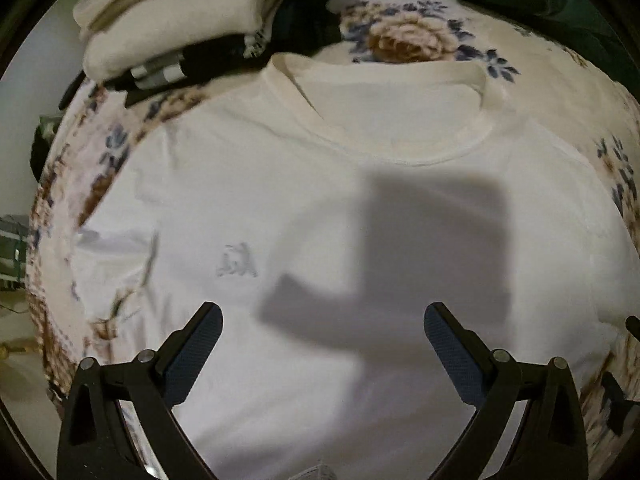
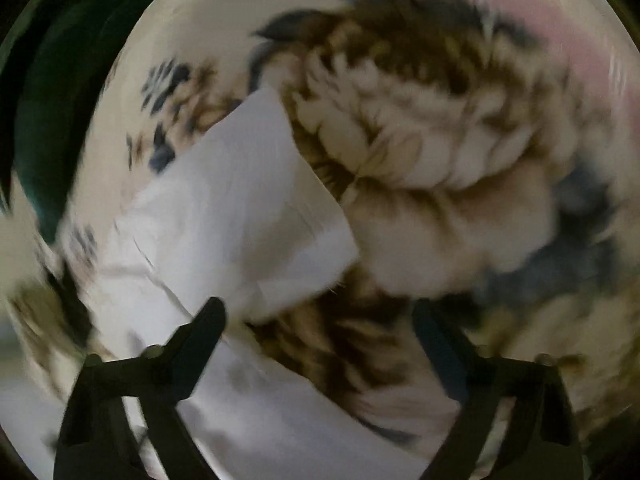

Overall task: Fold small clothes
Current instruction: 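Grasp the white T-shirt's sleeve with the right gripper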

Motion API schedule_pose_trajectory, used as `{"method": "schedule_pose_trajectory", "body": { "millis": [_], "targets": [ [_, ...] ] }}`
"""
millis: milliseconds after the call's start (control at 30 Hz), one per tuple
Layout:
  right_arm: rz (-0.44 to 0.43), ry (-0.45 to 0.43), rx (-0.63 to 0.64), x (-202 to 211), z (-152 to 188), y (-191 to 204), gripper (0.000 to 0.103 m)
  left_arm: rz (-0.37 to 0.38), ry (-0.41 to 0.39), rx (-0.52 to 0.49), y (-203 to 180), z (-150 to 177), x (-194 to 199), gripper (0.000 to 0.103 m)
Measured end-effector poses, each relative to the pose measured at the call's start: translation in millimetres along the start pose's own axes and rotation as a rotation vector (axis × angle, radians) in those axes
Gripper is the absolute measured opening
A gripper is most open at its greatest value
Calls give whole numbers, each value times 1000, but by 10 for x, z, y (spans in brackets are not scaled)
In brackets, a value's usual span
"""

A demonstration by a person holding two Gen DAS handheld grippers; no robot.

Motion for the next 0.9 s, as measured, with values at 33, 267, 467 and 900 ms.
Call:
{"method": "schedule_pose_trajectory", "body": {
  "millis": [33,267,467,900],
  "targets": [
    [-36,-4,-38,-53,-19,-25,81,4,3,4,-36,-33,-33,103],
    [-141,-143,-69,-189,-64,186,12,35,24,50,90,-58,-291,103],
    [45,-292,408,-4,270,1216,9,19,-4,88,592,34,-272,103],
    [479,-4,1443,-1352,2608,2099,28,-51,50,248,2109,639,-507,103]
  ]
}}
Point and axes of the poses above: each gripper's, at about its wrist camera, not at the fingertips, and x roughly against the way its jaws point, y to its left, z to its underside, the point moved 4 cm from there along -x, roughly the way its jaws point, and after that the axes turned 8 degrees about -z, right-handed, at the moved point
